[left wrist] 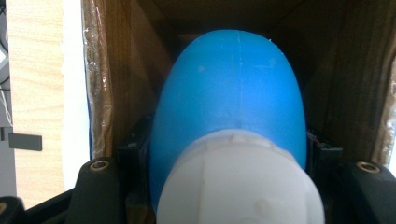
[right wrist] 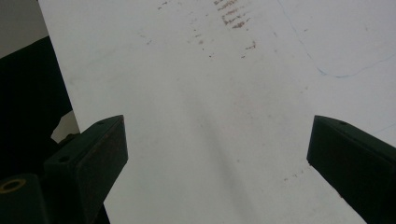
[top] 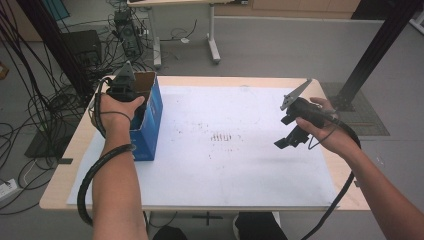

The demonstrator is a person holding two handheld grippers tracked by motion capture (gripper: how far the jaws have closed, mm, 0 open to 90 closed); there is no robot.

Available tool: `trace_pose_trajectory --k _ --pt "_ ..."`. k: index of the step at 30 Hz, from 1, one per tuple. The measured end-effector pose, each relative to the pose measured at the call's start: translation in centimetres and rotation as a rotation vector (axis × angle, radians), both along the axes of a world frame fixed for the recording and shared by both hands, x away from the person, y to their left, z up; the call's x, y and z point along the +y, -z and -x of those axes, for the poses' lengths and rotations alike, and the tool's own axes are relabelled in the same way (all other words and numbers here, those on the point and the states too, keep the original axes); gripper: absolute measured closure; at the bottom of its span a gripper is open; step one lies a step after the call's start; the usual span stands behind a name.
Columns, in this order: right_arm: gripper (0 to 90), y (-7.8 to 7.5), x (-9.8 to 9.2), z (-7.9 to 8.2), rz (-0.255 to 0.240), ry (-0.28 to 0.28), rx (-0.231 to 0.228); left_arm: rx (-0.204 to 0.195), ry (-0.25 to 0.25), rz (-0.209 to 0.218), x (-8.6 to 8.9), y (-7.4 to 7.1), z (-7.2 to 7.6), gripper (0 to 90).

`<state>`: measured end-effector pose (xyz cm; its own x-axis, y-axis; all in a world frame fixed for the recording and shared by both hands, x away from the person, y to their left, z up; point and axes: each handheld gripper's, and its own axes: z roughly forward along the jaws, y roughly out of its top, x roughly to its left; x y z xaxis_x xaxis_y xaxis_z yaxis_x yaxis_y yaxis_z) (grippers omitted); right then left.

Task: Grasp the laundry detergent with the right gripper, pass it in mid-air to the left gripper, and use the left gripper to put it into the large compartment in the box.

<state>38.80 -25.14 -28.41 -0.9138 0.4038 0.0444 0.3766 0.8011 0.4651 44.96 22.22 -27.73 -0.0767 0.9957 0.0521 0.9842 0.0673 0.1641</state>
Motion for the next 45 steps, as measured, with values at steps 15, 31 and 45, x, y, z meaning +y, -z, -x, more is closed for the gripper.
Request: trace_pose_trajectory --k 15,31,45 --pt "5.0 -0.18 -0.02 0.03 -0.002 0.000 -0.001 -0.005 0.002 -0.002 -0.01 0.01 0.08 36.1" --pt "5.0 -0.44 -0.02 0.09 0.002 0.000 -0.004 -0.003 0.002 -0.014 -0.06 -0.08 0.13 35.8" --pt "5.0 -0.56 0.05 0.16 0.001 -0.003 -0.008 -0.008 0.001 -0.016 -0.14 -0.08 0.23 35.4"
